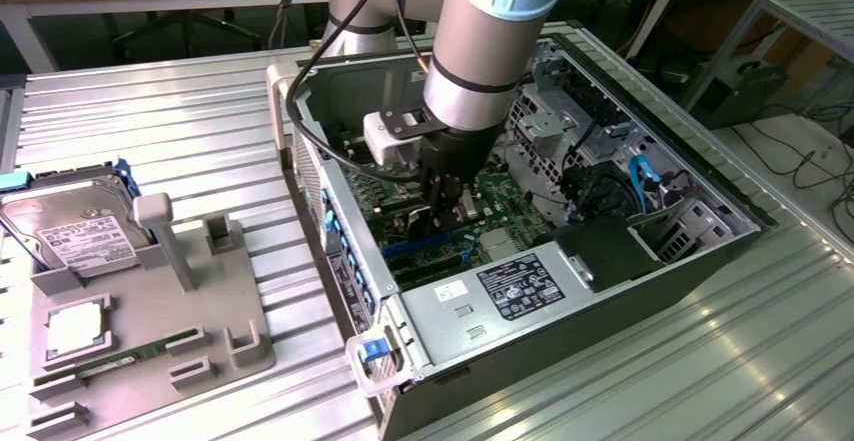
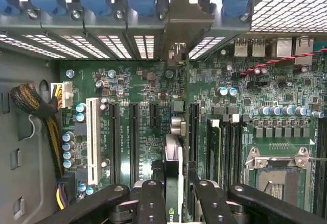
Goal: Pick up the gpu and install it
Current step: 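Insert the gpu into the slot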
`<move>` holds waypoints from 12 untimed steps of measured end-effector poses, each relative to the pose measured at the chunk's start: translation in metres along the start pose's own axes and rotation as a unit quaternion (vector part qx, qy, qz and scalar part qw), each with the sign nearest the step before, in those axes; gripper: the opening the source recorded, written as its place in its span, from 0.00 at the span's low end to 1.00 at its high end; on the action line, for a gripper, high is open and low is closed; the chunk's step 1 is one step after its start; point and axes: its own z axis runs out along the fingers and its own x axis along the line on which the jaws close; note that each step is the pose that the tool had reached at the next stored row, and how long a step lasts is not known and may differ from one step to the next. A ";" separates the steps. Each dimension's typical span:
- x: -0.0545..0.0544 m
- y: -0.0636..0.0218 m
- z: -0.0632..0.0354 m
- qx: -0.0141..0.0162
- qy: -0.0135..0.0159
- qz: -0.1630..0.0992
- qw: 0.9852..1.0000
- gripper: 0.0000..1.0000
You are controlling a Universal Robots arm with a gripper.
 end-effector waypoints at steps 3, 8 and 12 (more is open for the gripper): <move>0.000 0.0000 0.0000 0.000 0.000 0.000 1.000 0.27; 0.000 0.0000 0.0033 0.000 0.000 0.000 1.000 0.27; 0.000 0.0000 0.0059 0.000 0.000 0.000 1.000 0.27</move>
